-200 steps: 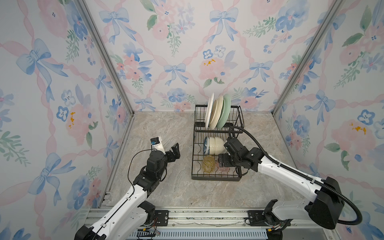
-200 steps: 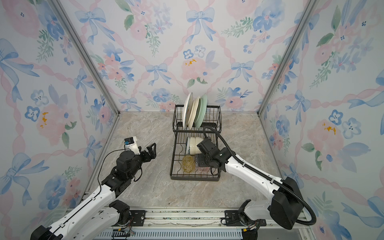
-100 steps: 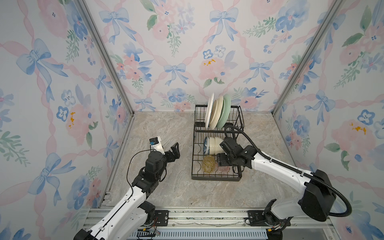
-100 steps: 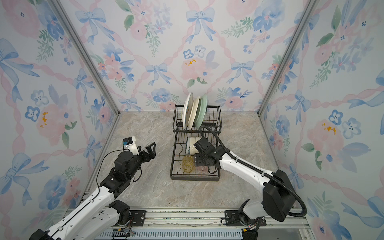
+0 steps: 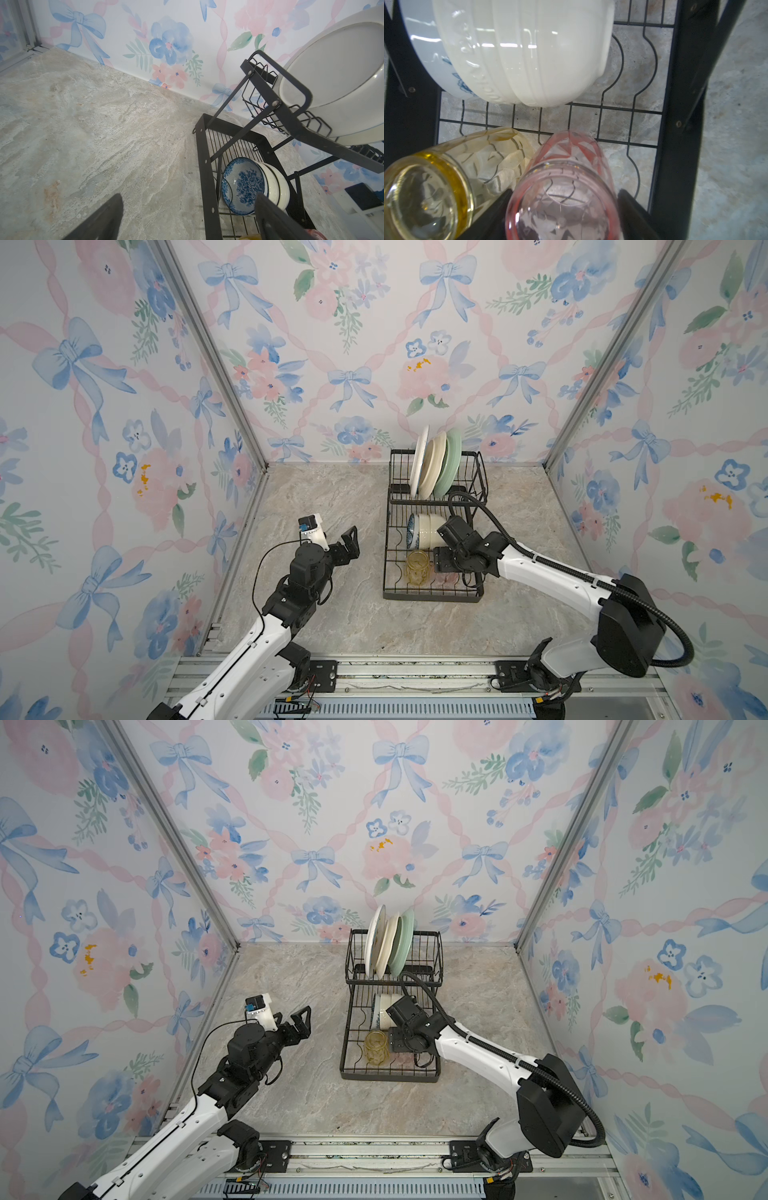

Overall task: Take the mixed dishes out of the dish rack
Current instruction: 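Reach the right gripper over the pink glass while the left arm rises, then grasp the pink glass with the right gripper and lift it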

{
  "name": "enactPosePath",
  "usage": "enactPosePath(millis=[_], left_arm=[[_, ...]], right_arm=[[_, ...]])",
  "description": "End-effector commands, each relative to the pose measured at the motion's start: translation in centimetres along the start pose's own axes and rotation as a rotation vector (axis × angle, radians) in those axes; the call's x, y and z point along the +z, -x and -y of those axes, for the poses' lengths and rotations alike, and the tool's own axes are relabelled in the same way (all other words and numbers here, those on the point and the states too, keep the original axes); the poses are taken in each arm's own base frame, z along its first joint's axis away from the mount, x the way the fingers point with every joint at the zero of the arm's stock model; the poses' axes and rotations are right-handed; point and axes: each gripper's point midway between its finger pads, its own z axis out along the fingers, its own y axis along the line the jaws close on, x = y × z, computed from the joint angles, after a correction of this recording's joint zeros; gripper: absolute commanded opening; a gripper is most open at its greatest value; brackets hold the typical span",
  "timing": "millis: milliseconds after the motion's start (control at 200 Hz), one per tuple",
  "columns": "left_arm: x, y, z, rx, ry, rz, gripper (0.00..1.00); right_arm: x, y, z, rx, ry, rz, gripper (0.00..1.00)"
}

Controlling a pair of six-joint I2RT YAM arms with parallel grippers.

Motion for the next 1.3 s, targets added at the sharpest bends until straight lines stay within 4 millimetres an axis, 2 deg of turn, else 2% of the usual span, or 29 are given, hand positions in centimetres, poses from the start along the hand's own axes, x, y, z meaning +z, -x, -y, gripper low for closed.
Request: enactPosePath(millis=[0, 175, 315, 470, 785, 1060, 1295], left_arm=[[-0.1, -0.6, 0.1, -0.008, -0.013, -0.017, 0.98], [-0.2, -0.7, 0.2, -0.011, -0.018, -0.022, 0.98], [-0.2, -1.0, 0.6, -0.014, -0.042, -0.038, 0.98], [-0.3, -1.4, 0.9, -0.014, -0.065, -0.06, 0.98], [-0.5, -1.4, 2.9, 0.014, -0.155, -0.096, 0.98], [-0.4, -3.0, 4.7, 0.041, -0.212, -0.225, 0.98], [-1.1, -2.8, 6.8, 0.033, -0.283, -0.246, 0.98]], right_arm=[[0.9, -0.3, 1.1, 0.02, -0.042, -0.009, 0.79], [0.9, -0.4, 1.5, 0.027, -0.046, 0.001, 0.76], [0.6, -0.2, 1.8, 0.062, -0.03, 0.021, 0.65], [-0.1, 0.0, 2.3, 0.094, -0.013, 0.044, 0.6], [-1.9, 0.7, 2.4, 0.136, 0.031, 0.091, 0.58], [-4.5, 2.0, 2.2, 0.189, 0.115, 0.167, 0.55], [-6.4, 3.1, 1.8, 0.252, 0.221, 0.217, 0.55]])
